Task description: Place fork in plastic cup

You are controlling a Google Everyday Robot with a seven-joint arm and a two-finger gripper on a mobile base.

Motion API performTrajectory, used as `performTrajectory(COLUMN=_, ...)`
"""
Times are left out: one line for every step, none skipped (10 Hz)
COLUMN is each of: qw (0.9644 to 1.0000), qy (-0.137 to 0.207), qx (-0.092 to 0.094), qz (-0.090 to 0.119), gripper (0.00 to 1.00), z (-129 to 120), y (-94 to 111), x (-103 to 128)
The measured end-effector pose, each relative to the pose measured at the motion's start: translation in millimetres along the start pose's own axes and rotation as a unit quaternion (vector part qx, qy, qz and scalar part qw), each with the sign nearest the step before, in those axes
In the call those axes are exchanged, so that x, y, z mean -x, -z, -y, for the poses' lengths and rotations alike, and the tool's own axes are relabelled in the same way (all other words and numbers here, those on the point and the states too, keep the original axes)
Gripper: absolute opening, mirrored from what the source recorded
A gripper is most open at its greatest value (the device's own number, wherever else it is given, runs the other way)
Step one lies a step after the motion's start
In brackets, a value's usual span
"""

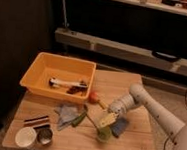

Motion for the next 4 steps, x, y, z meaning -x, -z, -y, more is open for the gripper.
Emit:
performTrajectory(qw=1.0, qy=0.001, qx=0.0, qz=-0.004, gripper=0.8, z=-1, y=-1, x=2)
performTrajectory(qw=1.0, qy=0.002, qx=-0.001, qz=-0.005, gripper=0.8, z=-2, y=-1, x=5)
performTrajectory(qw=1.0, qy=-0.001, qx=-0.004, qz=-0.005, gripper=0.8, z=-2, y=-1, x=8)
performTrajectory(qw=0.9997, qy=-0.018, qx=-0.016, qz=0.0, gripper=0.8, z=0, y=-1, x=12)
